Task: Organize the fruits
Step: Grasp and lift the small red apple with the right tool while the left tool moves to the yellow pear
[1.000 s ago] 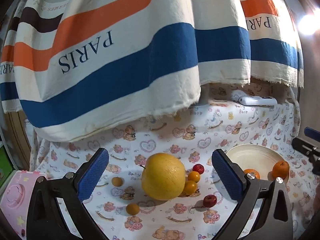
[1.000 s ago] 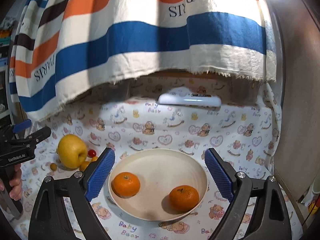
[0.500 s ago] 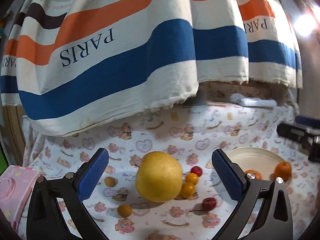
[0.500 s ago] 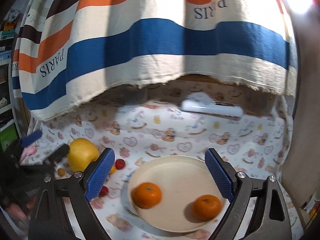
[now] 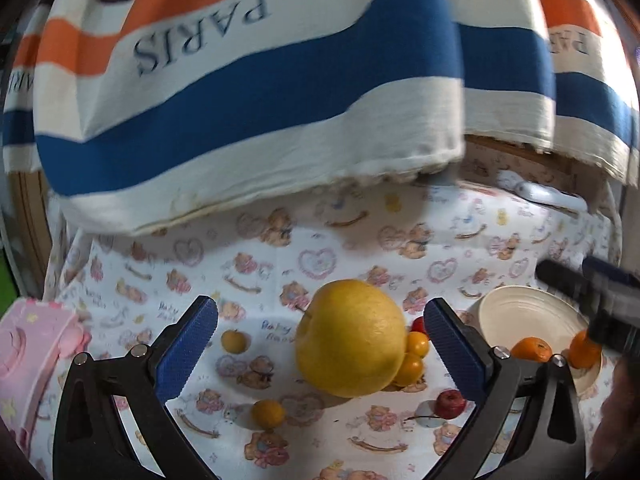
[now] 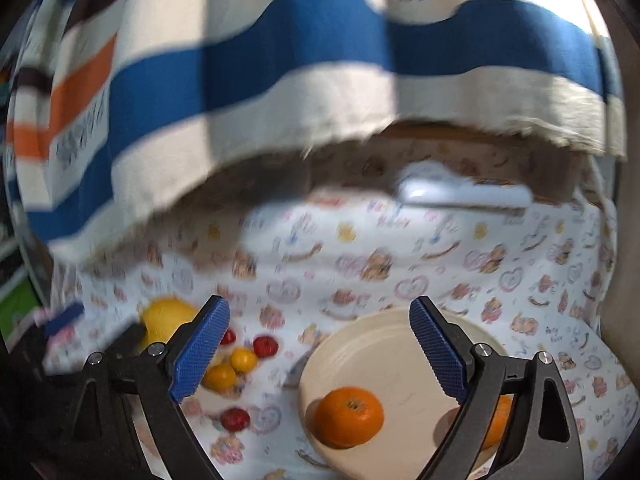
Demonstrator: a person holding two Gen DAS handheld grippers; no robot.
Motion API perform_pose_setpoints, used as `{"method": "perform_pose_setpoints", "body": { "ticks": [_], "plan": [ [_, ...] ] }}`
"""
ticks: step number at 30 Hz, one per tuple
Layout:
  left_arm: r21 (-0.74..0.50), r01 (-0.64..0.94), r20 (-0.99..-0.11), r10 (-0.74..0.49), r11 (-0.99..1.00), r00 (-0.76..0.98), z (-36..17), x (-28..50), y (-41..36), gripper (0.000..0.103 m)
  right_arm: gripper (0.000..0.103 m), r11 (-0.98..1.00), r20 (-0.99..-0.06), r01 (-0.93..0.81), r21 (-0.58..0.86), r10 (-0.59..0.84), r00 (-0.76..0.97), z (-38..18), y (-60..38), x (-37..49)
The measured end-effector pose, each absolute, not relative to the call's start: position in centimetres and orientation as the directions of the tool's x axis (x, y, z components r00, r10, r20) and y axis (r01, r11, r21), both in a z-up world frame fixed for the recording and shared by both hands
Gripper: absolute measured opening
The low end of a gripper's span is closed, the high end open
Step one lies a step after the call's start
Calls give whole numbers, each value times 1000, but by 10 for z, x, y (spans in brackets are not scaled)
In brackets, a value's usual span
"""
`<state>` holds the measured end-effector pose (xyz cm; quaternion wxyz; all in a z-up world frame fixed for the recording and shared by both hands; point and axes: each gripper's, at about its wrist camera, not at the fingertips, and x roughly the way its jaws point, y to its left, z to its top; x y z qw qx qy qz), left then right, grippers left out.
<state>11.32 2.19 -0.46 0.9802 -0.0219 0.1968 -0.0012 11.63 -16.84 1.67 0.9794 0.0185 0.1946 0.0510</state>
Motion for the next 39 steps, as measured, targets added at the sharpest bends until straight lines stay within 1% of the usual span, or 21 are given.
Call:
{"method": "perform_pose_setpoints", "body": {
  "ticks": [2, 3, 4, 6, 7, 8, 9, 10, 11, 13, 16, 17, 21, 23, 27, 28, 29, 32, 35, 39],
  "plan": [
    [-53, -27, -420, 2, 998, 907, -8, 119, 26, 102, 92, 986, -435, -163, 26, 158, 886, 9, -157, 121],
    [-69, -23, -438, -9, 997, 899, -9, 122, 30, 102, 90, 983, -463, -185, 13, 170, 870, 6, -153, 123],
    [-87, -23, -446, -18, 996, 895, -11, 124, 34, 102, 82, 979, -485, -206, -1, 179, 856, 3, -148, 125],
    [-97, -46, -446, -2, 994, 895, -11, 124, 39, 102, 78, 965, -518, -262, 1, 224, 825, -2, -140, 125],
    [-98, -51, -442, 3, 994, 897, -10, 124, 40, 102, 75, 957, -537, -289, 21, 254, 804, -5, -138, 126],
    [-100, -56, -438, 7, 993, 899, -10, 123, 42, 102, 70, 951, -551, -306, 41, 277, 787, -7, -137, 128],
    [-104, -59, -434, 8, 993, 901, -9, 123, 43, 102, 68, 942, -569, -329, 71, 309, 762, -10, -135, 129],
    [-110, -58, -433, 5, 992, 902, -8, 122, 43, 102, 64, 932, -584, -352, 93, 337, 738, -13, -133, 130],
    [-113, -55, -433, 1, 992, 901, -8, 122, 44, 102, 56, 923, -601, -369, 107, 356, 716, -17, -131, 132],
    [-106, -59, -434, 7, 993, 901, -8, 123, 43, 102, 47, 917, -634, -386, 103, 360, 685, -25, -125, 135],
    [-79, -69, -431, 28, 994, 902, -7, 123, 40, 102, 43, 909, -675, -402, 106, 363, 642, -37, -119, 139],
    [-77, -66, -428, 27, 995, 903, -7, 123, 39, 102, 39, 907, -686, -406, 111, 366, 629, -40, -117, 141],
    [-69, -63, -423, 28, 996, 906, -5, 123, 39, 102, 37, 908, -706, -413, 64, 334, 625, -48, -109, 140],
    [-68, -64, -424, 30, 996, 905, -5, 123, 39, 102, 33, 904, -718, -423, 56, 332, 613, -51, -104, 140],
    [-64, -69, -423, 35, 996, 906, -5, 123, 39, 102, 33, 903, -733, -428, 50, 324, 598, -54, -98, 143],
    [-60, -75, -421, 43, 995, 906, -4, 123, 39, 102, 31, 903, -733, -426, 51, 323, 598, -54, -98, 143],
    [-58, -80, -420, 48, 995, 906, -4, 123, 39, 102, 27, 904, -733, -425, 53, 325, 598, -54, -98, 144],
    [-63, -79, -426, 44, 995, 904, -4, 124, 39, 102, 27, 906, -732, -422, 40, 314, 604, -53, -97, 144],
    [-65, -82, -423, 47, 995, 905, -4, 123, 40, 102, 27, 909, -707, -416, 26, 311, 635, -47, -99, 139],
    [-48, -99, -410, 71, 994, 909, -3, 121, 39, 102, 27, 932, -601, -364, 10, 296, 742, -28, -111, 127]
  ]
}}
